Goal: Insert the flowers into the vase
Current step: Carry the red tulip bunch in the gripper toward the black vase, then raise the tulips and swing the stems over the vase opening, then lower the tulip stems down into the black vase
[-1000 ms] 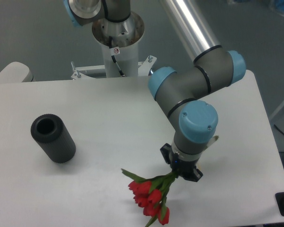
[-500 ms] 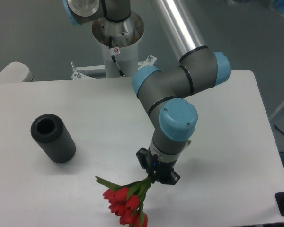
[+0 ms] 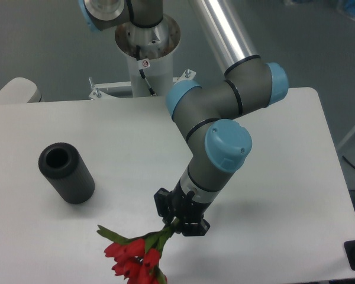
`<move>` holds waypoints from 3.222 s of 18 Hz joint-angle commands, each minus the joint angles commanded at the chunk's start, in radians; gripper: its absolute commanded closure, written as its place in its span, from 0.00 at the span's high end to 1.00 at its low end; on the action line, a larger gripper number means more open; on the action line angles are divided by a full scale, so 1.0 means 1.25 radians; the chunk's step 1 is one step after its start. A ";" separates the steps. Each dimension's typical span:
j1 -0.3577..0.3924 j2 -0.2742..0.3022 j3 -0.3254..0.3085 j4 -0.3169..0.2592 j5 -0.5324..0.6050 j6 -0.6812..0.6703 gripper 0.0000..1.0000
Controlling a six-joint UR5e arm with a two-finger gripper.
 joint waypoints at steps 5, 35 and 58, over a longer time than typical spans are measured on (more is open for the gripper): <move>-0.002 0.071 -0.067 0.013 -0.170 0.001 0.03; -0.070 0.315 -0.389 0.252 -0.641 0.022 0.08; -0.077 0.308 -0.508 0.285 -0.619 0.158 0.19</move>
